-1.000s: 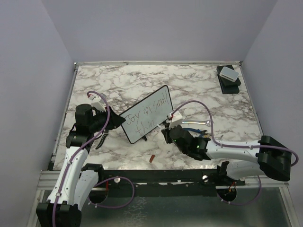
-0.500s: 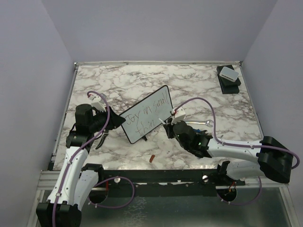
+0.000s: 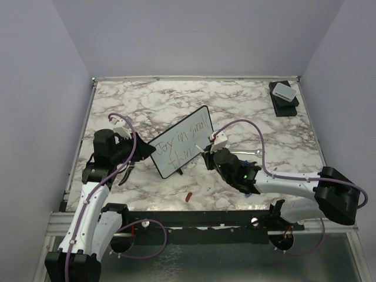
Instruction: Write a sentence on the whiteboard
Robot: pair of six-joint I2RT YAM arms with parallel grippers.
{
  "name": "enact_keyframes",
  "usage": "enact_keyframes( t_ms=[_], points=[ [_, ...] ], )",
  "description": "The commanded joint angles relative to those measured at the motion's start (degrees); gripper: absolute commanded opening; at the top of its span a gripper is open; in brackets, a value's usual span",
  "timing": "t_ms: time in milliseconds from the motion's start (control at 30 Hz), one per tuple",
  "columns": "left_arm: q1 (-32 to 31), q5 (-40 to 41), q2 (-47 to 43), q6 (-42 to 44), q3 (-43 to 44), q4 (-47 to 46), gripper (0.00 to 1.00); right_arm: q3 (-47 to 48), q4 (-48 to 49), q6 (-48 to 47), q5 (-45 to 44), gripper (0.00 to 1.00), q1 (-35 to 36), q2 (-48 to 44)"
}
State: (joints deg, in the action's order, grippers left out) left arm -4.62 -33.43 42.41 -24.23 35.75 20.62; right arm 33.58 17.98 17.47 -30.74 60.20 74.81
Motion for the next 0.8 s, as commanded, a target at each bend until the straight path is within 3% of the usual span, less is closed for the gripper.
enact_keyframes(
  t_ms=[0,467,767],
  points=[
    [-0.4,0.7,-0.8,-0.1,-0.3,0.4,0.29,1.8,2.8,-1.4,1.2,0.01,-0.2,0.9],
    [-0.3,0.7,-0.8,-0.2,-0.3,0.3,0.29,0.1,1.2,0.3,6.3,0.01,-0.2,1.9],
    [-0.3,0.7,-0.8,-0.2,-0.3,0.5,0.29,0.2,-1.4,1.8,2.0,0.01,-0.2,2.5]
  ],
)
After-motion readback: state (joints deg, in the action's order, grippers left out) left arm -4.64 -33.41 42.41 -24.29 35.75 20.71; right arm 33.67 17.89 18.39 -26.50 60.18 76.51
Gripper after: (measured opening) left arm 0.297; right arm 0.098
